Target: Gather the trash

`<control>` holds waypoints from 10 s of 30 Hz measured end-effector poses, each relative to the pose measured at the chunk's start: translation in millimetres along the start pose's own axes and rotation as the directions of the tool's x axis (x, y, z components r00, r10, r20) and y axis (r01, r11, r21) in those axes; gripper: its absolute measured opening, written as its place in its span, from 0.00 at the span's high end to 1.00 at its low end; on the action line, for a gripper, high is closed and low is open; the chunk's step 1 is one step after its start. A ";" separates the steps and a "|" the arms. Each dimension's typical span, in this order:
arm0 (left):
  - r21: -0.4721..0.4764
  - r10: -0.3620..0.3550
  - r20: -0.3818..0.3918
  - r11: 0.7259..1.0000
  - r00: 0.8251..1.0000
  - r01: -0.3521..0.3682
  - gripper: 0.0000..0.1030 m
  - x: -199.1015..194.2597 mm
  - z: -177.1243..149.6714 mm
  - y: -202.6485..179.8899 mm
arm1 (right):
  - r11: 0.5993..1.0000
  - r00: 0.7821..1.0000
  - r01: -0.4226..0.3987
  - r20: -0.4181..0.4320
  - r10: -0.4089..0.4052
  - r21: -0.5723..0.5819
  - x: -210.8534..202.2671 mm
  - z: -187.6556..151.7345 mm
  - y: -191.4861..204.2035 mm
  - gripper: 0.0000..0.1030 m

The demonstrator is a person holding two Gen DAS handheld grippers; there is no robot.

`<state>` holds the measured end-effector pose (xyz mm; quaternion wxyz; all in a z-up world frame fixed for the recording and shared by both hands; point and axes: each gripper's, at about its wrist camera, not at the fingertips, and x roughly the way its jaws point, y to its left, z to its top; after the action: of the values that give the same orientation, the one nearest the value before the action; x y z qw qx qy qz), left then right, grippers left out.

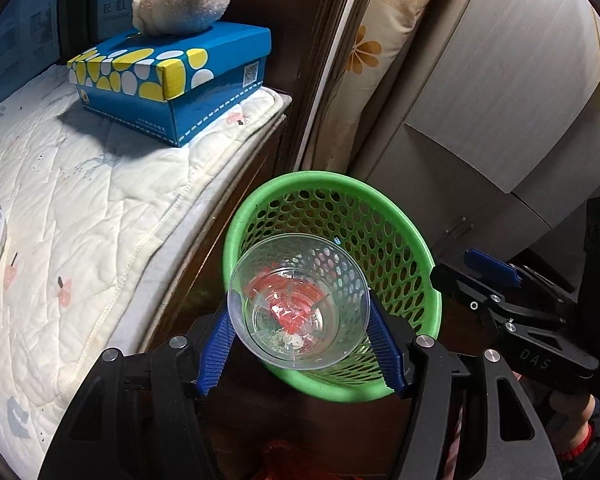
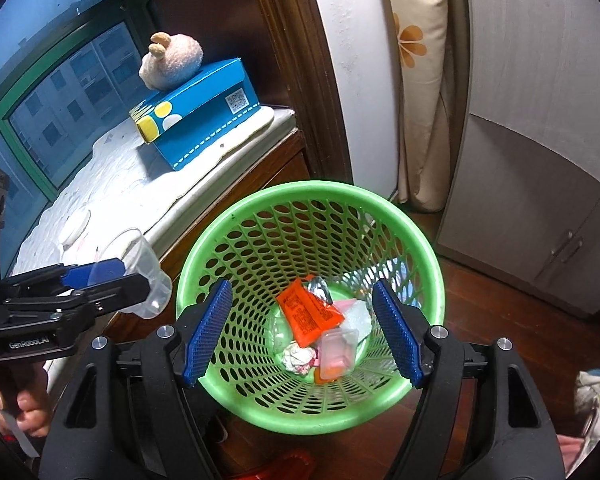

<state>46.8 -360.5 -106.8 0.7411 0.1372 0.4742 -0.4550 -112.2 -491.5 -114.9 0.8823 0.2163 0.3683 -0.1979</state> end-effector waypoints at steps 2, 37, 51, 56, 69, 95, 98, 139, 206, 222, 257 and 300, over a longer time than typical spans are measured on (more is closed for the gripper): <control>0.000 -0.007 -0.009 1.000 1.000 0.007 0.42 5.3 0.6 -2.9 | 1.000 1.000 0.004 0.001 -0.004 0.005 -1.2 -1.6 -2.6 0.30; -0.245 0.224 0.103 0.950 0.969 -0.193 0.26 -94.8 -45.5 128.3 | 0.978 0.989 -0.147 -0.021 0.146 -0.145 8.9 10.2 99.7 0.25; -0.343 0.421 0.079 0.863 0.904 -0.372 0.08 -136.8 -74.6 245.7 | 0.928 0.965 -0.263 -0.067 0.254 -0.262 32.0 24.2 193.2 0.23; -0.343 0.436 0.040 0.851 0.899 -0.398 0.08 -131.2 -80.4 278.2 | 0.912 0.959 -0.283 -0.082 0.271 -0.296 40.1 27.6 218.2 0.22; -0.327 0.409 -0.006 0.861 0.912 -0.389 0.08 -110.4 -85.6 321.3 | 0.882 0.949 -0.314 -0.132 0.285 -0.352 68.6 35.5 265.5 0.21; -0.257 0.400 0.016 0.887 0.916 -0.383 0.16 -99.7 -82.6 330.5 | 0.820 0.933 -0.358 -0.203 0.296 -0.447 113.2 41.8 328.6 0.21; -0.268 0.408 0.033 0.883 0.913 -0.385 0.16 -112.1 -86.4 332.4 | 0.808 0.928 -0.370 -0.221 0.299 -0.458 122.1 43.1 336.7 0.19; -0.376 0.429 0.120 0.854 0.895 -0.359 0.16 -184.5 -114.9 317.6 | 0.776 0.943 -0.331 -0.217 0.252 -0.537 163.5 37.8 388.2 0.11; -0.008 0.090 0.092 0.996 0.992 -0.090 0.16 -62.1 -31.2 44.0 | 0.998 0.998 0.057 -0.011 -0.057 -0.029 13.1 6.5 7.3 0.08; 0.039 0.040 -0.011 0.998 0.999 -0.040 0.16 2.3 -16.8 -4.7 | 0.995 0.995 0.094 0.045 -0.092 -0.045 -23.8 -9.7 2.5 0.08; -0.162 0.209 0.118 0.969 0.971 -0.189 0.12 -96.6 -47.9 83.4 | 0.993 0.997 -0.054 0.046 0.059 -0.109 -32.4 -8.9 81.2 0.08; -0.533 0.638 0.188 0.705 0.747 -0.468 0.08 -279.2 -185.2 183.7 | 0.922 0.965 -0.243 0.019 0.261 -0.303 -53.6 -24.3 260.0 0.07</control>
<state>49.5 9.8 -12.5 0.9282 0.0132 0.3581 -0.1002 -28.6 -253.2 -29.5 0.9333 0.1206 0.3368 -0.0313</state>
